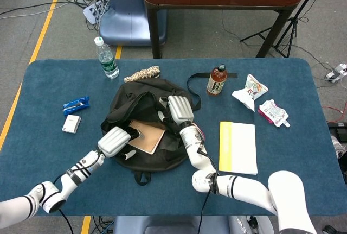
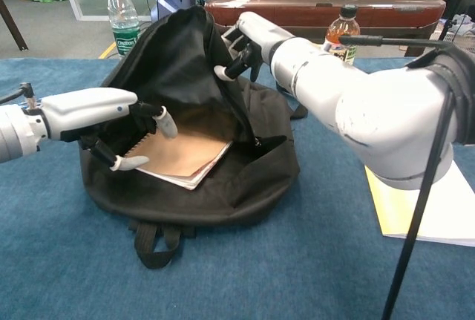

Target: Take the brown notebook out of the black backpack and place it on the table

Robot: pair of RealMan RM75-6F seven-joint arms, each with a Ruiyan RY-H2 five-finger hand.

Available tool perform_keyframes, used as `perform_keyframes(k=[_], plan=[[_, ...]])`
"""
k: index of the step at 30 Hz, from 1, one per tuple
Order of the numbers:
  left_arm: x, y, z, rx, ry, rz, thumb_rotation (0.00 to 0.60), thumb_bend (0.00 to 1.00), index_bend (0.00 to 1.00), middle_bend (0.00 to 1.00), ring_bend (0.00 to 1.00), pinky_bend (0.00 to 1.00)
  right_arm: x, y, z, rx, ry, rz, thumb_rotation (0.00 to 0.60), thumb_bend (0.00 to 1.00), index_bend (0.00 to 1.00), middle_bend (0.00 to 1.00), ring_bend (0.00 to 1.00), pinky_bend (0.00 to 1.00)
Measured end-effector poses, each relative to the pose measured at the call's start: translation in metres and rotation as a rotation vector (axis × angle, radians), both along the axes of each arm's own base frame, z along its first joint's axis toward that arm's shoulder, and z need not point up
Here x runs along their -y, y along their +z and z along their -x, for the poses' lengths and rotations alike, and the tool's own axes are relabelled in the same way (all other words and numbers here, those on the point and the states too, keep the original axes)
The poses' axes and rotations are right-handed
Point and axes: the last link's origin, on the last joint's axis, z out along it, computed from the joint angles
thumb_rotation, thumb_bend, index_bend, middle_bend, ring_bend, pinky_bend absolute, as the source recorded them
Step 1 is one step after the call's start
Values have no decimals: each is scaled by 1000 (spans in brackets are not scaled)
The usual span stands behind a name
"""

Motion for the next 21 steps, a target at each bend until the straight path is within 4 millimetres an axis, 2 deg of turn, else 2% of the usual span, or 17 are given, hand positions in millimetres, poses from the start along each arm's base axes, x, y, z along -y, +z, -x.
perform_keyframes(k=[10,21], plan=[[-9,-22,-1,-107,-39,-26,600,295,246,248,256,264,-2,5,9,12,-5,3,600,536,785,569,444,593],[-13,-28,8,-144,-64,-91,600,257,175,197,229,264,-5,9,13,15,-9,5,600,535,785,569,443,593]])
